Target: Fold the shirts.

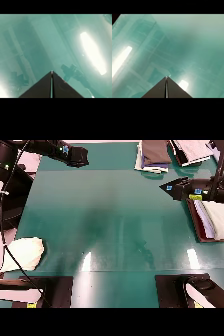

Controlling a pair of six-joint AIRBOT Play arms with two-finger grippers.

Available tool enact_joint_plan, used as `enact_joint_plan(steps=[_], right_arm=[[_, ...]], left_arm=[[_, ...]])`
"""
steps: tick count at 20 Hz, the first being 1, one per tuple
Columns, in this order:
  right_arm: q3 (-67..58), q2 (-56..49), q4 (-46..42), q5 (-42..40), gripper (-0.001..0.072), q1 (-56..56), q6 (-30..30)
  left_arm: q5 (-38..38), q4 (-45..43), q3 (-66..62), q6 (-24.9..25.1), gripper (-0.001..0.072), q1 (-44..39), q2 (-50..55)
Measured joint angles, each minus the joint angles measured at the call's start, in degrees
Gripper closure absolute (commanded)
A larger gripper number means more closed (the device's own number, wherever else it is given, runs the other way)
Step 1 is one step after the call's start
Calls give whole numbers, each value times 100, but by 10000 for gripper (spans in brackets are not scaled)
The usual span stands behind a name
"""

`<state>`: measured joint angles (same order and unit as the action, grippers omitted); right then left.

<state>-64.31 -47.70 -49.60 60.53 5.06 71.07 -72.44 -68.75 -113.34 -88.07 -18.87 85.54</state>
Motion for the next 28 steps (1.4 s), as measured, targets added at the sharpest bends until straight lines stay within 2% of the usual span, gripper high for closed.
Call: enact_joint_plan(steps=[12,16,18,20,24,28], right_arm=[[0,0,11,22,689,22,0],[0,0,13,96,689,22,2],[0,0,11,111,689,22,2],[0,0,13,116,688,22,2],[0,0,11,35,689,22,2],[2,-24,11,-33,689,22,2]], left_arm=[[9,0,0,0,682,0,0],[273,-28,0,2,682,20,-9],[129,-177,0,2,682,107,-68],[-378,-485,11,0,682,282,-199],[-1123,-1137,522,-11,682,774,-1062],[-1384,-1989,2044,-66,680,1239,-2529]])
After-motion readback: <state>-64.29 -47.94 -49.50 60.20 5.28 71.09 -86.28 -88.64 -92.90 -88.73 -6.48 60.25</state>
